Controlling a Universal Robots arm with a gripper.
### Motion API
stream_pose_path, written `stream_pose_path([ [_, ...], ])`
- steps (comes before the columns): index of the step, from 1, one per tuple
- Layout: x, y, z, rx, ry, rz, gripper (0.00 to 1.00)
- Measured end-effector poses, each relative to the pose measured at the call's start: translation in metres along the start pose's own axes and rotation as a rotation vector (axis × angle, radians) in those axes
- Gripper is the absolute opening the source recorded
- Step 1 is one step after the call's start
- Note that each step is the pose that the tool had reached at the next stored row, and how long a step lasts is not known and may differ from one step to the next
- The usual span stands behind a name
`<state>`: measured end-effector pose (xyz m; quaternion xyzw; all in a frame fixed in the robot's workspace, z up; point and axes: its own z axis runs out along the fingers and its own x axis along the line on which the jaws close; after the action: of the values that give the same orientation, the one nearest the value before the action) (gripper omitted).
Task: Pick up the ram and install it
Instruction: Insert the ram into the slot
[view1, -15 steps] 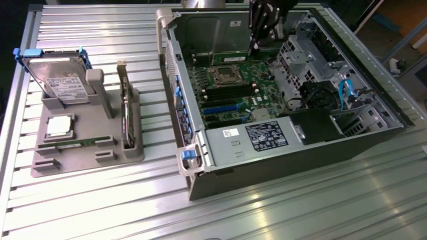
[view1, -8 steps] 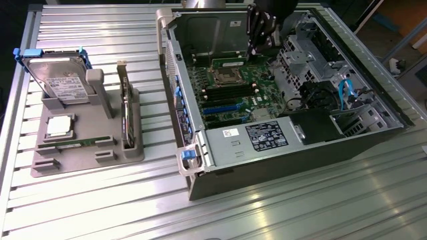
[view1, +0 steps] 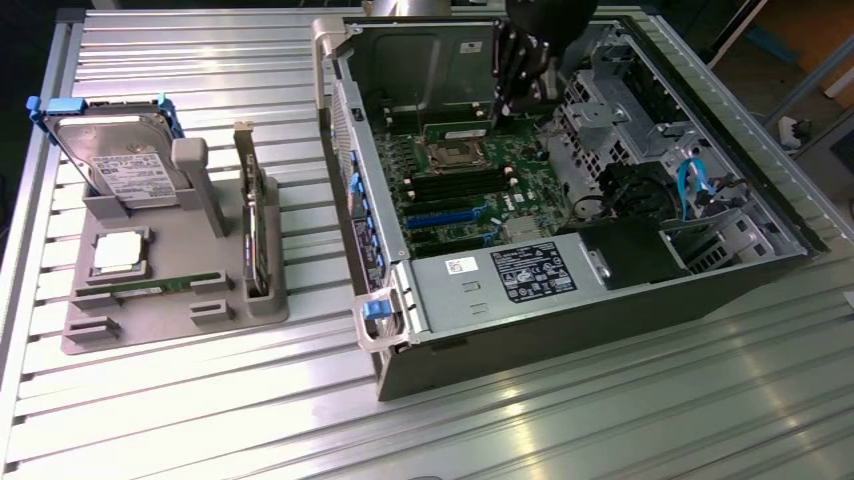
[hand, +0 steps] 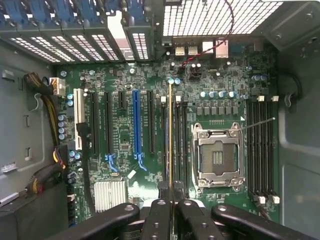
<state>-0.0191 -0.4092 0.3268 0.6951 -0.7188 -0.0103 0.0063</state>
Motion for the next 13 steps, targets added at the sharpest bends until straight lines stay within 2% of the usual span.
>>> stream_pose_path([
  [7,0.0,-0.0052,0.0112,0.0,-0.0001,0.0,0.12],
  [13,0.0,-0.0062,0.02,0.0,-0.0001,0.0,0.12],
])
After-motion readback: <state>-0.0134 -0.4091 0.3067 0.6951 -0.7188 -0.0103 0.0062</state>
